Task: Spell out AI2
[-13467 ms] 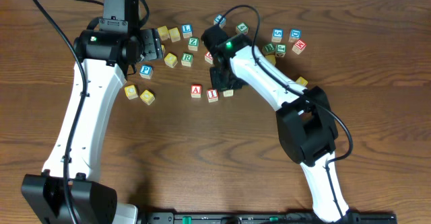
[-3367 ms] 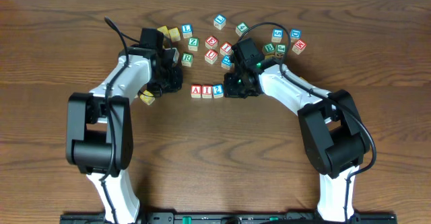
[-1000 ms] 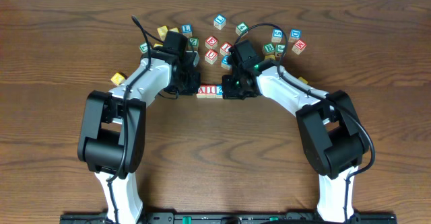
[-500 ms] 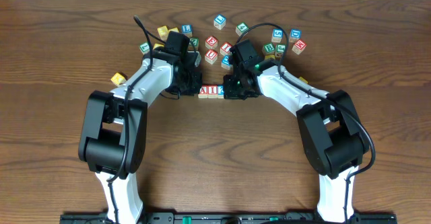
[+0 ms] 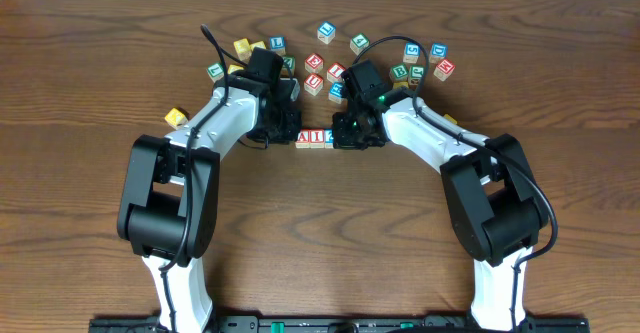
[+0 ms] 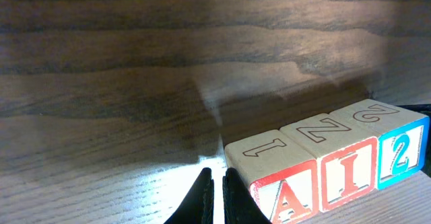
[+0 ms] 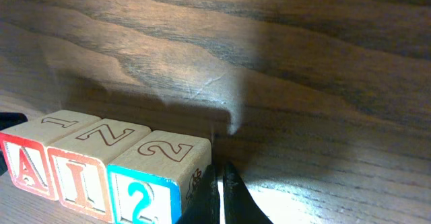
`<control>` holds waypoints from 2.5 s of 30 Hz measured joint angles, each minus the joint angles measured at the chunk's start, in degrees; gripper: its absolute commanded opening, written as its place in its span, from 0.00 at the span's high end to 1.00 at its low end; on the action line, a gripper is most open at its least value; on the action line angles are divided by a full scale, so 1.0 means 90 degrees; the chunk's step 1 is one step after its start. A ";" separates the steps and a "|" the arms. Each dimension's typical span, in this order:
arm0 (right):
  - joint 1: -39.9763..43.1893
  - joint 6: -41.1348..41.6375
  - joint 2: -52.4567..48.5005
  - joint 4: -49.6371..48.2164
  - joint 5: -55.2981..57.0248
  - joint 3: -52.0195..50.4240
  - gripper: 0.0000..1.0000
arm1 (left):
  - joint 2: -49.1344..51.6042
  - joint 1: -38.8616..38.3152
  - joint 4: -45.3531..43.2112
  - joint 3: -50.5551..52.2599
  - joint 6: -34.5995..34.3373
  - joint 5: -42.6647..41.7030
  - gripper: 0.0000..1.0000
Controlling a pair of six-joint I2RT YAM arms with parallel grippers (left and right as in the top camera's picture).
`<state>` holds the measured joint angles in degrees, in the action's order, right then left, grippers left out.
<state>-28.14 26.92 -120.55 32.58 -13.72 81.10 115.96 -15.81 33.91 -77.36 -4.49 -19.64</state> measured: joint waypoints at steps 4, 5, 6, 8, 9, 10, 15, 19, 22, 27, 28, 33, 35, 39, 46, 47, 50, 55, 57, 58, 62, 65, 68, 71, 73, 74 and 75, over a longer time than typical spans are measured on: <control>0.0000 0.0005 0.0000 0.0058 -0.0024 0.0000 0.99 | 0.0000 -0.0007 0.0078 0.0000 -0.0002 -0.0022 0.92; 0.0000 0.0007 0.0000 0.0068 -0.0027 0.0000 0.99 | 0.0000 -0.0007 0.0090 0.0000 0.0000 -0.0024 0.93; 0.0000 0.0007 0.0002 0.0073 -0.0029 0.0000 0.99 | 0.0000 -0.0007 0.0090 0.0000 -0.0002 -0.0024 0.92; 0.0000 0.0027 0.0002 0.0095 -0.0049 0.0000 0.99 | 0.0000 -0.0007 0.0090 0.0000 0.0000 -0.0027 0.93; 0.0000 0.0032 0.0002 0.0102 -0.0051 0.0000 0.99 | 0.0000 -0.0007 0.0090 0.0000 0.0000 -0.0027 0.93; 0.0000 0.0034 0.0002 0.0104 -0.0051 0.0000 0.99 | 0.0000 -0.0007 0.0090 0.0000 -0.0002 -0.0027 0.93; 0.0000 0.0080 0.0002 0.0117 -0.0058 0.0000 0.99 | 0.0000 -0.0007 0.0090 0.0000 -0.0002 -0.0046 0.93; -0.0002 0.0121 0.0002 0.0119 -0.0044 0.0000 0.99 | 0.0000 -0.0007 0.0083 0.0000 0.0000 0.0010 0.92; 0.0000 0.0126 0.0002 0.0124 -0.0039 0.0000 0.99 | 0.0000 -0.0024 0.0080 0.0000 -0.0002 0.0121 0.93; 0.0024 0.0129 0.0005 0.0165 -0.0019 0.0005 0.99 | 0.0000 -0.0041 0.0080 0.0000 -0.0002 0.0410 0.92; 0.0032 0.0129 0.0005 0.0172 -0.0019 0.0005 0.99 | 0.0000 -0.0041 0.0080 0.0000 -0.0002 0.0471 0.92; 0.0085 0.0138 0.0019 0.0265 0.0056 0.0007 0.99 | 0.0000 -0.0041 0.0087 0.0000 -0.0002 0.0950 0.93; 0.0117 0.0146 0.0034 0.0299 0.0097 0.0007 0.99 | 0.0000 -0.0041 0.0165 -0.0002 -0.0002 0.1156 0.93; 0.0301 0.0143 0.0138 0.0542 0.0406 0.0002 0.99 | 0.0000 -0.0015 0.0607 -0.0160 -0.0002 0.1579 0.92; 0.0641 -0.0039 0.1197 0.0935 0.0886 -0.0032 0.96 | -0.0503 0.0444 0.1285 -0.0857 -0.0002 0.1911 0.93; 0.0678 -0.0056 0.1411 0.0998 0.0916 -0.0032 0.95 | -0.0719 0.0561 0.1372 -0.0933 0.0000 0.1933 0.92; 0.0828 -0.0155 0.2220 0.1217 0.0952 -0.0032 0.93 | -0.1523 0.0957 0.1513 -0.1081 0.0000 0.1962 0.83; 0.1035 -0.0323 0.3213 0.1617 0.1037 -0.0032 0.82 | -0.2990 0.1654 0.1549 -0.1212 -0.0019 0.2052 0.58; 0.1103 -0.0393 0.3577 0.1766 0.1042 -0.0032 0.75 | -0.3551 0.1933 0.1588 -0.1236 -0.0029 0.2064 0.48; 0.1137 -0.0420 0.3725 0.1821 0.1052 -0.0032 0.72 | -0.3757 0.2023 0.1615 -0.1243 -0.0032 0.2076 0.37; 0.1343 -0.0549 0.4435 0.2101 0.1078 -0.0032 0.56 | -0.4325 0.2191 0.1802 -0.1253 -0.0024 0.2081 0.02; 0.1418 -0.0651 0.4925 0.2215 0.1120 -0.0032 0.07 | -0.4420 0.2200 0.1885 -0.1253 -0.0039 0.2079 0.03; 0.1435 -0.0743 0.5455 0.2263 0.1214 -0.0032 0.01 | -0.4408 0.2200 0.1894 -0.1253 -0.0041 0.2079 0.03; 0.1435 -0.0787 0.5969 0.2300 0.1377 -0.0032 0.01 | -0.4396 0.2200 0.1899 -0.1253 -0.0041 0.2079 0.02; 0.1435 -0.0789 0.6297 0.2385 0.1496 -0.0032 0.01 | -0.4396 0.2200 0.1899 -0.1253 -0.0041 0.2081 0.02; 0.1435 -0.0789 0.6419 0.2453 0.1530 -0.0032 0.01 | -0.4396 0.2200 0.1899 -0.1253 -0.0041 0.2079 0.02; 0.1435 -0.0787 0.6528 0.2533 0.1549 -0.0032 0.01 | -0.4396 0.2200 0.1899 -0.1253 -0.0041 0.2079 0.02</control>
<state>-15.22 19.84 -61.80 55.37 0.23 80.82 76.40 3.99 51.00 -88.64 -4.86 -0.93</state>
